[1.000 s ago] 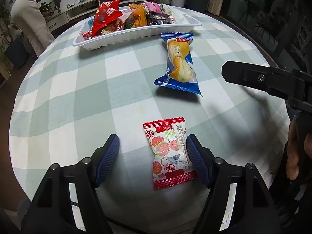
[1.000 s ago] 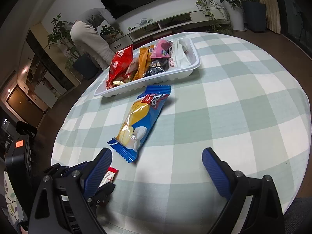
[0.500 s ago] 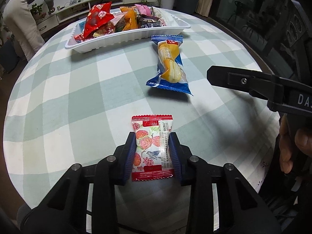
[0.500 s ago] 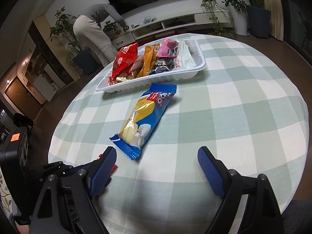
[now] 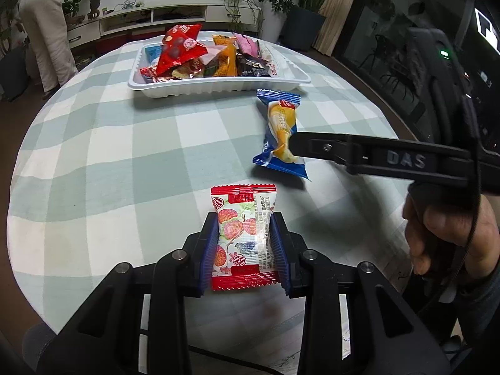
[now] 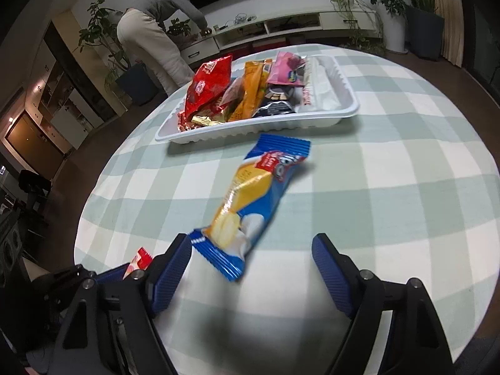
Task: Organize snacks
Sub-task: 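Grasp the red-white strawberry packet with the left gripper while the right gripper grasps the blue-yellow cake packet, then carry both packets into the white tray and lower them in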
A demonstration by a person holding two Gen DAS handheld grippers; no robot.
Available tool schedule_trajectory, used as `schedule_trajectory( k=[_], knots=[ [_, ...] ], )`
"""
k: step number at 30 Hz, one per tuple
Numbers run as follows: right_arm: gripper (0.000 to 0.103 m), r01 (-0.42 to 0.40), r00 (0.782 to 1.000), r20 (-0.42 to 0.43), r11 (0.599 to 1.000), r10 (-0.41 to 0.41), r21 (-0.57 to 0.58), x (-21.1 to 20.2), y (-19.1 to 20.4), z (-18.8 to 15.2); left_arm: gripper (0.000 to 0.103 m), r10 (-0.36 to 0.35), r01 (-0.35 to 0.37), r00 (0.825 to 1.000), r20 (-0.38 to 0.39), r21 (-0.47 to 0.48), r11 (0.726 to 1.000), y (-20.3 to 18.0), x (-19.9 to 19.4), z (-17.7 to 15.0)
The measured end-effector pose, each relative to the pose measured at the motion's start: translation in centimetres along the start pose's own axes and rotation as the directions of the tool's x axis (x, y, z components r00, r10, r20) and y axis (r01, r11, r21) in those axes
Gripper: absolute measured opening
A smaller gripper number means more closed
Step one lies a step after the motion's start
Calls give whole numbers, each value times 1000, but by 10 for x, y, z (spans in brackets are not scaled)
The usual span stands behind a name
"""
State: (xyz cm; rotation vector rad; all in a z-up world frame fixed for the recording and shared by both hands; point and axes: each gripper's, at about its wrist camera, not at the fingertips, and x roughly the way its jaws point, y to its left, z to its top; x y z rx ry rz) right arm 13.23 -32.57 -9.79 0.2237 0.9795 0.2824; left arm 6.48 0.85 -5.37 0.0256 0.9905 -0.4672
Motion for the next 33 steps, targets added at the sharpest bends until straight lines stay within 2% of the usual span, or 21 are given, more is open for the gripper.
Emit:
schedule_trajectory(
  k=[3,7,11,14,16,18,22,27,29,33],
  knots=[
    [77,12,999,-40,1000,-12,1,17,5,11,31,-6,6,1000,8,-11,1000,6,-3,-1],
    [70,70,993,-95,997,-73,-30,40,12,22,31,-12,12,1000,18,-24,1000,12,-6,-3],
    [68,134,986,-90,985,-144,-110,48,23,24,31,-16,17,1000,22,-33,999,16,-6,-4],
    [60,170,980,-77,973,-184,-158,48,27,19,31,-17,18,1000,25,-41,999,19,-6,-4],
    [46,188,977,-70,965,-204,-181,45,27,16,31,-19,20,999,26,-44,999,19,-5,-4],
    [39,186,977,-70,965,-202,-184,43,24,15,31,-21,22,999,24,-45,999,19,-5,-5],
    [31,181,978,-67,966,-196,-182,39,19,13,31,-21,22,999,25,-46,999,19,-4,-5],
    [28,159,983,-60,971,-172,-177,33,17,7,31,-20,22,999,33,-57,998,20,-5,-4],
    [28,129,989,-54,980,-138,-150,25,14,5,31,-26,28,999,39,-62,998,21,-7,-1],
    [28,17,1000,-21,998,-18,-63,0,3,8,31,-41,45,997,58,-69,997,23,-11,10]
  ],
)
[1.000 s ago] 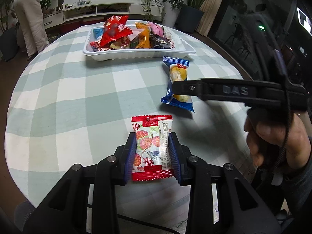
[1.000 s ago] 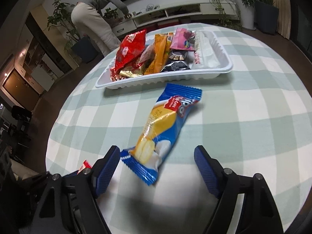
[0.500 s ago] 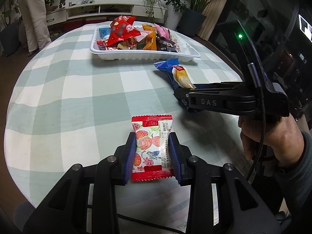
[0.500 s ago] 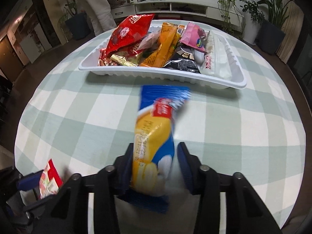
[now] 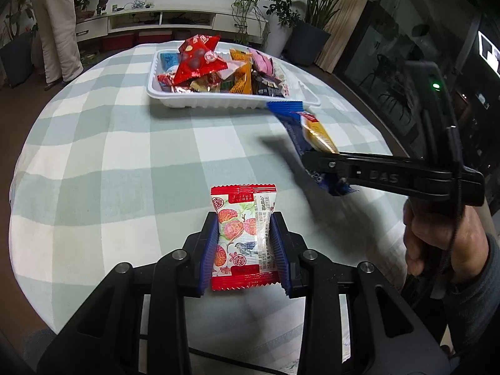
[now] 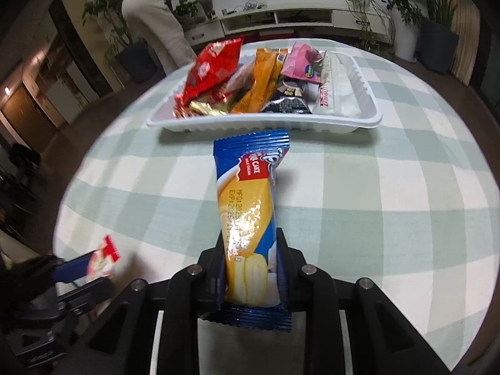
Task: Organize snacks
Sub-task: 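Carry both packets into the white tray and lower them in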
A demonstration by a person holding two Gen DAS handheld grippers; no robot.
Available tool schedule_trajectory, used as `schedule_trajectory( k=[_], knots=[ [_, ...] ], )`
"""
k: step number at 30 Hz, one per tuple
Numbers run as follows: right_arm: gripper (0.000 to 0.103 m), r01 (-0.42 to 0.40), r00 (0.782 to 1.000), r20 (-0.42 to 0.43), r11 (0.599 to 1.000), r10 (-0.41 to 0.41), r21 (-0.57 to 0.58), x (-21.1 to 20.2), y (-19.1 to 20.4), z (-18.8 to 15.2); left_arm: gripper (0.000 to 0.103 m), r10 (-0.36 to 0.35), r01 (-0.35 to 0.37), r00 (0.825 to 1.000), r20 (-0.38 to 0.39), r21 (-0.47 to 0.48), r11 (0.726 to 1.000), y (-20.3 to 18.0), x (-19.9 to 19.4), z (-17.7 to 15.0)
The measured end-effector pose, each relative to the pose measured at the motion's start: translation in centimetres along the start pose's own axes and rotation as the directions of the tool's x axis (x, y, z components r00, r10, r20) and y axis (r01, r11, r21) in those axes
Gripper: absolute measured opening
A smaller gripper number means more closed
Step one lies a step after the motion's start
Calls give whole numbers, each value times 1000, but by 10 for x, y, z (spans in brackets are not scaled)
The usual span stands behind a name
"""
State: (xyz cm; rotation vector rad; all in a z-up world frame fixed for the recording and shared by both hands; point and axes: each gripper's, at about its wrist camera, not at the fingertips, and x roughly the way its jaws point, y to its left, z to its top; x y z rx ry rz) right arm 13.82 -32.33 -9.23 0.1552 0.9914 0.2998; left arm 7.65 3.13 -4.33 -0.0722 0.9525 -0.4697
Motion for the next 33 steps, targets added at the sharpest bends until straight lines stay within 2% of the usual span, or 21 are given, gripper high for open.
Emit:
schedule_trajectory(
  k=[6,11,16,20,24,29,33],
  knots=[
    [28,-112,990,96,989,103,93,-32,-19,29,31,-19,19,999,48,-3,1000,1,-6,36],
    [28,-137,982,145,985,120,109,-43,-25,64,31,-11,11,994,112,-3,1000,11,-11,87],
    [28,-147,976,175,984,128,103,-41,-23,106,31,27,-25,987,160,-14,1000,34,-8,141],
    [28,-166,976,159,979,147,114,-20,-19,134,31,49,-44,985,168,-34,998,60,7,175],
    [28,-157,984,103,981,145,117,14,-10,154,31,51,-43,986,160,-51,998,86,35,200],
    [28,-131,991,49,984,126,121,51,-2,170,31,31,-20,991,130,-86,996,109,75,218],
    [28,-105,994,15,989,104,109,72,2,175,31,15,-6,994,106,-90,996,116,105,218]
  ],
)
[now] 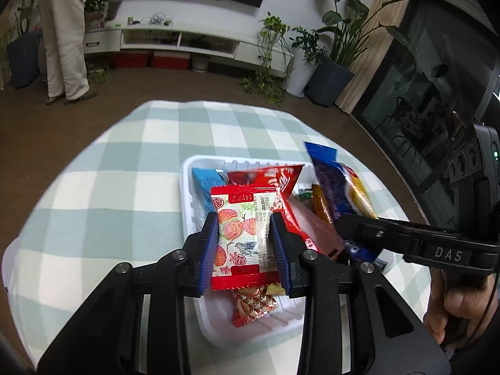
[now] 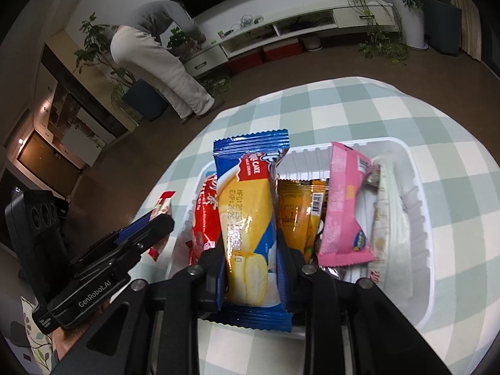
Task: Organize snacks
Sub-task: 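Carry both packets into the white tray and lower them in, then open both grippers to release the packets in the tray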
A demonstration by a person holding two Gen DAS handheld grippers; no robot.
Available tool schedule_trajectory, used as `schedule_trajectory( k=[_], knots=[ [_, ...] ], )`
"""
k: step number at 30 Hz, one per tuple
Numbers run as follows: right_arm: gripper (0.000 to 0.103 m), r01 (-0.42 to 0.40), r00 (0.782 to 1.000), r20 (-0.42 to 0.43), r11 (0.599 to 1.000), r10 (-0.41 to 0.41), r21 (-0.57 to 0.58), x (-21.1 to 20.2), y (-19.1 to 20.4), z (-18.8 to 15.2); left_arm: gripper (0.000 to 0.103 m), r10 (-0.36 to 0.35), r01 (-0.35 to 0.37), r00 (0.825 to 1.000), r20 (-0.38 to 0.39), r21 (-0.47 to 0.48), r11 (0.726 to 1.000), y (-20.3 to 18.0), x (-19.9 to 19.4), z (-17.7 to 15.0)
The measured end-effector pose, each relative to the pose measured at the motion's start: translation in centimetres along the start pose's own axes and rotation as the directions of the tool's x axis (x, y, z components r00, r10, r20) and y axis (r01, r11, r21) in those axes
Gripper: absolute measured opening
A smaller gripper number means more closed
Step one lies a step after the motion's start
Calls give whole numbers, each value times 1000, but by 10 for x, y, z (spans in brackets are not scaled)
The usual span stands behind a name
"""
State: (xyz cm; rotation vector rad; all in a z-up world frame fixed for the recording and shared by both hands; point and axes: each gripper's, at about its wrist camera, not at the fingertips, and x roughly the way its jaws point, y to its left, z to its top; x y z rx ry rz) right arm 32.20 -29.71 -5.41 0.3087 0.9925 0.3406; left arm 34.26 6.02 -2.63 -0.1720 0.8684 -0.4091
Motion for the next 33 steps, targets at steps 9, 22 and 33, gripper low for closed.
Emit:
schedule_trajectory(
  k=[9,22,33],
  knots=[
    [28,57,998,-25,998,-57,-8,24,-5,-3,33,8,-8,1000,-10,7,1000,4,33,-4],
    [34,110,993,-26,992,-112,-53,26,4,-7,62,6,-6,1000,-12,-3,1000,6,39,-10],
    [47,127,992,3,990,-127,-59,19,6,-7,65,6,-6,1000,7,1,1000,1,27,-17]
  ],
)
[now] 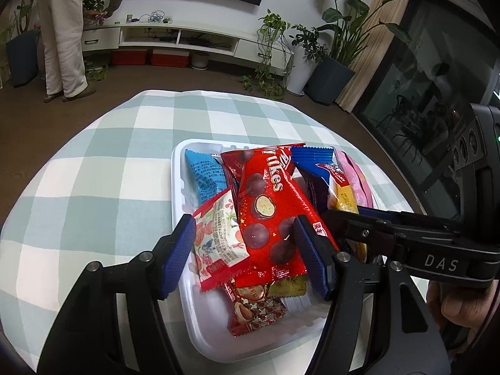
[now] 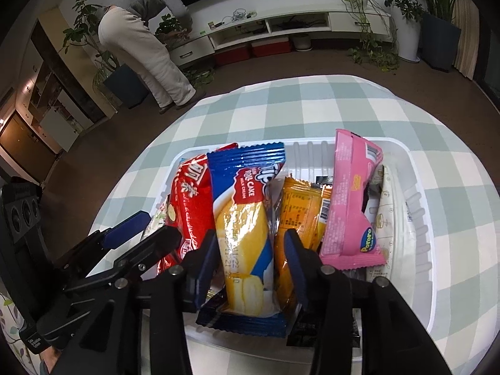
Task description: Organize snacks
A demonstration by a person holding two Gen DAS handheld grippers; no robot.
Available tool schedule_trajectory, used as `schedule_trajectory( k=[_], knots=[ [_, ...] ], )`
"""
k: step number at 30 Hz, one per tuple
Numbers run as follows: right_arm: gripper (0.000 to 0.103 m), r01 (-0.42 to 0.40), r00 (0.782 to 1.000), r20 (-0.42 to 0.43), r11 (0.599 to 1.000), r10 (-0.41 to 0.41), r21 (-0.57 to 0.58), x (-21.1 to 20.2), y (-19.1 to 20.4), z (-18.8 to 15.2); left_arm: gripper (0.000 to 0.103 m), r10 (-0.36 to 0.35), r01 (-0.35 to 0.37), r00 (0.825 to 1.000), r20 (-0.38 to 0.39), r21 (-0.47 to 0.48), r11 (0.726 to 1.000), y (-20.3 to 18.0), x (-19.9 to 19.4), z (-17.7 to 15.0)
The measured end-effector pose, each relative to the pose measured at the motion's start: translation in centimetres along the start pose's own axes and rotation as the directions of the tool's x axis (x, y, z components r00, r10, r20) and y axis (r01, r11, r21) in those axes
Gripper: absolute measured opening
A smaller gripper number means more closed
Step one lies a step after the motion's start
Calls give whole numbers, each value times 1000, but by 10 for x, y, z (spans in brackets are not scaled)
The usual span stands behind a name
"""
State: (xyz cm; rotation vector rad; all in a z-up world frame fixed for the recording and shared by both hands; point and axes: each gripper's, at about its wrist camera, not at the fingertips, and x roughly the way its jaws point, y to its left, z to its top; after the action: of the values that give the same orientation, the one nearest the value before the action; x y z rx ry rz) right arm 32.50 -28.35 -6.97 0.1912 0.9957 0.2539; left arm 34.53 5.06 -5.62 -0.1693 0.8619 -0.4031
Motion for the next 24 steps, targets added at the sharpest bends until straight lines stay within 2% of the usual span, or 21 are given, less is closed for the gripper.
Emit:
schedule_trajectory(
  k=[3,6,11,15,17,20,21,22,24],
  knots=[
    [51,1,1000,9,1000,-1,8,-2,-1,0,69,11,-11,1000,9,5,1000,-2,-3,-1],
    [57,-5,1000,24,1000,5,25,-8,-4,-1,78,20,-20,999,29,0,1000,-2,-11,-3],
    [67,-8,997,78,999,6,31,-27,-4,-4,103,52,-52,995,80,-2,999,-7,-32,-11],
    [79,-3,985,170,1000,0,15,-56,-4,-12,103,79,-80,986,149,0,997,-14,-60,-22],
    [81,13,970,243,1000,-13,1,-76,-5,-20,103,102,-106,976,192,10,994,-21,-80,-31],
    [95,65,909,414,998,-51,-21,-119,-4,-39,103,116,-129,953,279,31,991,-38,-119,-48],
    [103,89,878,475,996,-68,-20,-135,-4,-47,103,120,-137,946,301,38,990,-43,-130,-53],
    [103,107,840,537,994,-77,-25,-151,-3,-55,103,130,-151,939,320,43,988,-50,-142,-60],
    [103,141,783,616,989,-83,-45,-179,0,-70,103,162,-187,926,341,42,981,-63,-163,-75]
  ],
)
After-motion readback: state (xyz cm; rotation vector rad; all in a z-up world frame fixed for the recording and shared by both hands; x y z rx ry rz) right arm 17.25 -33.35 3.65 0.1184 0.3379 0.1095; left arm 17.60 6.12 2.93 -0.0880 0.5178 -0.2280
